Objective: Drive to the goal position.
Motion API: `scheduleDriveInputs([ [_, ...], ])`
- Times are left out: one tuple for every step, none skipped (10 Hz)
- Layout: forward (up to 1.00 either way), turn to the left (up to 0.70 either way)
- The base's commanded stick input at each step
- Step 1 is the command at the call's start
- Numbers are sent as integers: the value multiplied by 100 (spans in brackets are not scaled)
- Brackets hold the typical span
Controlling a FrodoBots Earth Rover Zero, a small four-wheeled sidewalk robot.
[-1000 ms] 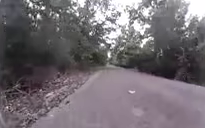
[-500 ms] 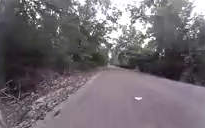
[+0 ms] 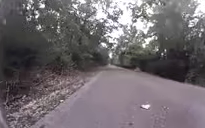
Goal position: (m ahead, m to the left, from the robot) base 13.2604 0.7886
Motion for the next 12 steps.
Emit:
scheduleDriveInputs([
  [70, 0],
  [70, 0],
  [70, 0],
  [70, 0],
  [70, 0],
  [70, 0],
  [70, 0],
  [70, 0],
  [70, 0],
  [70, 0],
  [70, 0],
  [70, 0],
])
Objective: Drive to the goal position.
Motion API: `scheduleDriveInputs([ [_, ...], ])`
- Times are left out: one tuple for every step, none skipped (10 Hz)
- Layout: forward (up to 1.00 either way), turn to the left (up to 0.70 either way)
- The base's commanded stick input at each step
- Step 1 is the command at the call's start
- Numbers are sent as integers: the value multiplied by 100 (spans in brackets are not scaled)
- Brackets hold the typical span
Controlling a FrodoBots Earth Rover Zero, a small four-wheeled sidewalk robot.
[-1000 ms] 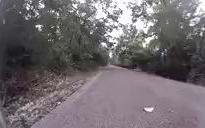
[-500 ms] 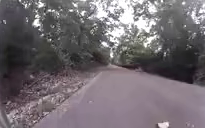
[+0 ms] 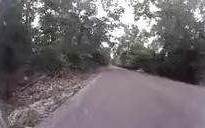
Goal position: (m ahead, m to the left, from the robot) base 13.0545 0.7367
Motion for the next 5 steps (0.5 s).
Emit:
scheduleDriveInputs([
  [70, 0],
  [70, 0],
  [70, 0],
  [70, 0],
  [70, -3],
])
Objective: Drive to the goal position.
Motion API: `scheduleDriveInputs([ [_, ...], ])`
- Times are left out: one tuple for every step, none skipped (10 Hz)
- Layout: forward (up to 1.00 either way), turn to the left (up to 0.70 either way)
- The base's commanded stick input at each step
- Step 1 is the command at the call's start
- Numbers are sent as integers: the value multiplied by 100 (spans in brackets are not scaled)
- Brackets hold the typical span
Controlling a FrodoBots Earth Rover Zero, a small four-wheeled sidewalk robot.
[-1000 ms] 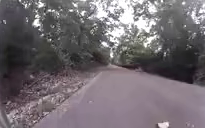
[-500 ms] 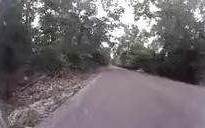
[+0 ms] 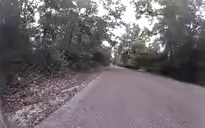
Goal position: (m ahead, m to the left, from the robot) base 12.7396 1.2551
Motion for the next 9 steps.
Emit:
scheduleDriveInputs([
  [70, -21],
  [70, -34],
  [70, -34],
  [70, -30],
  [70, -15],
  [70, -1],
  [70, 0],
  [70, 0],
  [70, 0],
])
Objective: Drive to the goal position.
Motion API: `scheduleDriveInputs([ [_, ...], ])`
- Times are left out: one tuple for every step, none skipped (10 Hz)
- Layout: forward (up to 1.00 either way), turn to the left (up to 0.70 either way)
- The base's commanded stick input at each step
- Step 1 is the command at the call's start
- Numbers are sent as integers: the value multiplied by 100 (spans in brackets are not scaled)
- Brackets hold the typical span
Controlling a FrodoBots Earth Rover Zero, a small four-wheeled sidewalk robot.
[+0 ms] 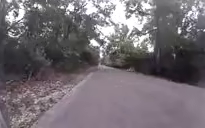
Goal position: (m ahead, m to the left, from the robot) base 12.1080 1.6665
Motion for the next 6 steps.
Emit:
scheduleDriveInputs([
  [70, 0],
  [70, 0],
  [70, 0],
  [70, 0],
  [70, 0],
  [70, 0],
])
